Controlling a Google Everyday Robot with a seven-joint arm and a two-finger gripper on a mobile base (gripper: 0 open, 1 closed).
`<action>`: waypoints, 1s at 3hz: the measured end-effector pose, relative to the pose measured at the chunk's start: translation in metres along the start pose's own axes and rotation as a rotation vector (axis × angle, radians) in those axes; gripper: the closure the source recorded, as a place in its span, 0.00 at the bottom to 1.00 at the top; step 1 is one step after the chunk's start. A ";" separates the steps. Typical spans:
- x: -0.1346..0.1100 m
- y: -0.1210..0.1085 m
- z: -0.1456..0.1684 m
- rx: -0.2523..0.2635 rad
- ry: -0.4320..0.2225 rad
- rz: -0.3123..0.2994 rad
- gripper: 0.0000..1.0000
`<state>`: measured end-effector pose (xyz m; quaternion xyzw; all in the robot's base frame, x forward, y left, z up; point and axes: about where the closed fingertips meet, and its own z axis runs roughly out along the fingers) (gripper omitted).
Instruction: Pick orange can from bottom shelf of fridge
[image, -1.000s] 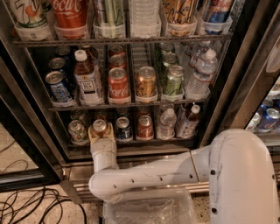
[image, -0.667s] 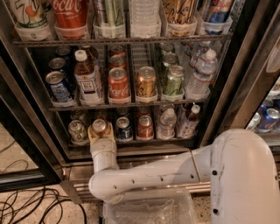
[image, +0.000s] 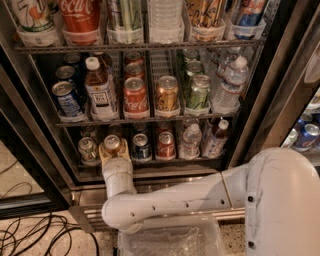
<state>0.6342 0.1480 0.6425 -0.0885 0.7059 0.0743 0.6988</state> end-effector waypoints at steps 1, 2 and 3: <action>-0.010 0.007 -0.014 -0.084 0.003 0.011 1.00; -0.005 0.022 -0.018 -0.158 0.031 0.009 1.00; -0.005 0.022 -0.018 -0.159 0.030 0.010 1.00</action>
Offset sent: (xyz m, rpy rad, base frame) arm -0.0112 0.0033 0.0079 0.0082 0.0057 0.0641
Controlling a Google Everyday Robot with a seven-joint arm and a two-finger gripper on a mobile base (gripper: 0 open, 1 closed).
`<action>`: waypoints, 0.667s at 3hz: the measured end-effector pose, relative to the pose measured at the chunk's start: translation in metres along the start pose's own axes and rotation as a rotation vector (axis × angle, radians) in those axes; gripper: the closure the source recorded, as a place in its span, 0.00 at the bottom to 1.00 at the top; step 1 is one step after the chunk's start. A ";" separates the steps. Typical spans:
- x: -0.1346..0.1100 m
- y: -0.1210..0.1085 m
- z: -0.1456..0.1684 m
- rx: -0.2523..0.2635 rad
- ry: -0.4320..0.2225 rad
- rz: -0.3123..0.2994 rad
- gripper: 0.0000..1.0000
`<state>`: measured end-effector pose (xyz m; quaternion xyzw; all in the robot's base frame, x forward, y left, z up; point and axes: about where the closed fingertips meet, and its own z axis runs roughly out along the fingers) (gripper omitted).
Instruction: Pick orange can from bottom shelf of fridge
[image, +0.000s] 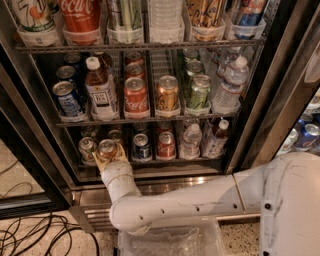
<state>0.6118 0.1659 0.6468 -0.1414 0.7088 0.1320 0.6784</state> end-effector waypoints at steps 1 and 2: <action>0.001 0.005 -0.004 -0.016 -0.007 0.014 1.00; 0.002 0.026 -0.034 -0.050 -0.036 0.061 1.00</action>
Offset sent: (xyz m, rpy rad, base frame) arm -0.1008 0.0226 -0.0065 0.1301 -0.0193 0.1026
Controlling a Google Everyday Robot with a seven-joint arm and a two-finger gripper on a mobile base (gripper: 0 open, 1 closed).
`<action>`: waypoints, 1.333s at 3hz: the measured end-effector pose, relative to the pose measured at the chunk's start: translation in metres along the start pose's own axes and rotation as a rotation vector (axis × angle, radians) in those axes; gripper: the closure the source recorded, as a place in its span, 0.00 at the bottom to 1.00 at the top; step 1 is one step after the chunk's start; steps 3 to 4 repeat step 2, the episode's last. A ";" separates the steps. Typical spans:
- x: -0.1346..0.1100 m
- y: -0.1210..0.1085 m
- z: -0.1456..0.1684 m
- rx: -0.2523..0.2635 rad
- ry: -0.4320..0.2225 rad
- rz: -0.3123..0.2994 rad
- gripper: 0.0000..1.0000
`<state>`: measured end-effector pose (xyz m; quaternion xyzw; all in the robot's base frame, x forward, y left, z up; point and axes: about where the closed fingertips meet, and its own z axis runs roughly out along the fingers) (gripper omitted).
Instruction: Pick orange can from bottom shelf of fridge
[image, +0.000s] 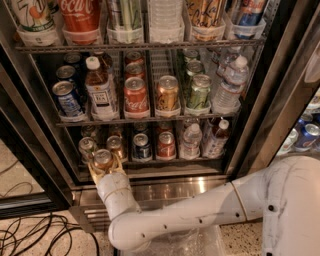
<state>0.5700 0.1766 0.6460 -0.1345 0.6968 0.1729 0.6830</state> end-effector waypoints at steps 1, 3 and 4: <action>-0.001 0.027 -0.031 -0.046 -0.008 0.026 1.00; 0.000 0.031 -0.036 -0.056 -0.007 0.024 1.00; 0.000 0.031 -0.036 -0.056 -0.007 0.024 1.00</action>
Offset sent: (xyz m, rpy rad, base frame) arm -0.0354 0.0099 0.0024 0.0250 0.0009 0.0401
